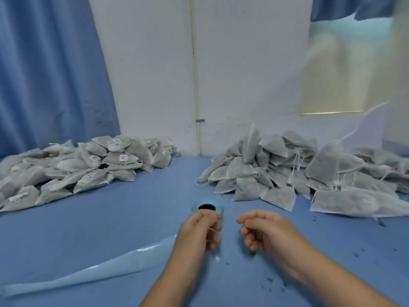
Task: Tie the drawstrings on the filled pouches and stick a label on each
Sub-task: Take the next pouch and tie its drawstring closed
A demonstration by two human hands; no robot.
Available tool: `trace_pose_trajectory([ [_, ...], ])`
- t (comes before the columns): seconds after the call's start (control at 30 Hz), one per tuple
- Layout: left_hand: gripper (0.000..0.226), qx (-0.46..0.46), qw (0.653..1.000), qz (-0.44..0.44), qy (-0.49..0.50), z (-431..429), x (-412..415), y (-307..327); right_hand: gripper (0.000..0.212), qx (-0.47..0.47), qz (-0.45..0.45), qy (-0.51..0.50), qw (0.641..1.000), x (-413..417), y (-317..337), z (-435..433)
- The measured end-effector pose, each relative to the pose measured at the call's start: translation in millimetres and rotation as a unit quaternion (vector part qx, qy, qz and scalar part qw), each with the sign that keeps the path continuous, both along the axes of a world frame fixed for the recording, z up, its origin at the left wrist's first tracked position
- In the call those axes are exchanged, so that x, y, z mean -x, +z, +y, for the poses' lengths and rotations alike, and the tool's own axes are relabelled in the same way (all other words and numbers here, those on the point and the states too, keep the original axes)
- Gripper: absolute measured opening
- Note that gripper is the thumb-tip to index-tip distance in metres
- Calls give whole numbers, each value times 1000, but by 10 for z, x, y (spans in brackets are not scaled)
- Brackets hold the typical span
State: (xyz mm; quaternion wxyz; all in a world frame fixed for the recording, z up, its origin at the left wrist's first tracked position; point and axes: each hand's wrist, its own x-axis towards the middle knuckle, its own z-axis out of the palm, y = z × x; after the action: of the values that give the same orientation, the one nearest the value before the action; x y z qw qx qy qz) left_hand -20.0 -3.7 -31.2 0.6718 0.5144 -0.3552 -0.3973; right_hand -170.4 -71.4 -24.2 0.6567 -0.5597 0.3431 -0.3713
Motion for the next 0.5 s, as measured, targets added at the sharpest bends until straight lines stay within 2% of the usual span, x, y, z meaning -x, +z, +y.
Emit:
trace_pose_trajectory([
  [0.07,27,-32,999,-26,-13,-153,159,1,17,-21,-22,-36,999,164,-83,-43],
  [0.13,20,-47,997,-58,-21,-294,313,-3,17,-39,-31,-76,996,263,-159,-101],
  [0.27,20,-52,986,-154,25,-429,475,-208,15,-1,36,-155,987,316,-161,-352],
  [0.37,23,-58,977,-207,14,-447,489,-313,20,94,178,-207,957,384,-101,-728],
  [0.43,24,-64,971,-230,3,-452,487,-322,28,179,301,-234,907,441,-70,-985],
  [0.5,25,-68,969,-237,1,-456,491,-319,35,233,377,-239,864,448,-61,-1183],
])
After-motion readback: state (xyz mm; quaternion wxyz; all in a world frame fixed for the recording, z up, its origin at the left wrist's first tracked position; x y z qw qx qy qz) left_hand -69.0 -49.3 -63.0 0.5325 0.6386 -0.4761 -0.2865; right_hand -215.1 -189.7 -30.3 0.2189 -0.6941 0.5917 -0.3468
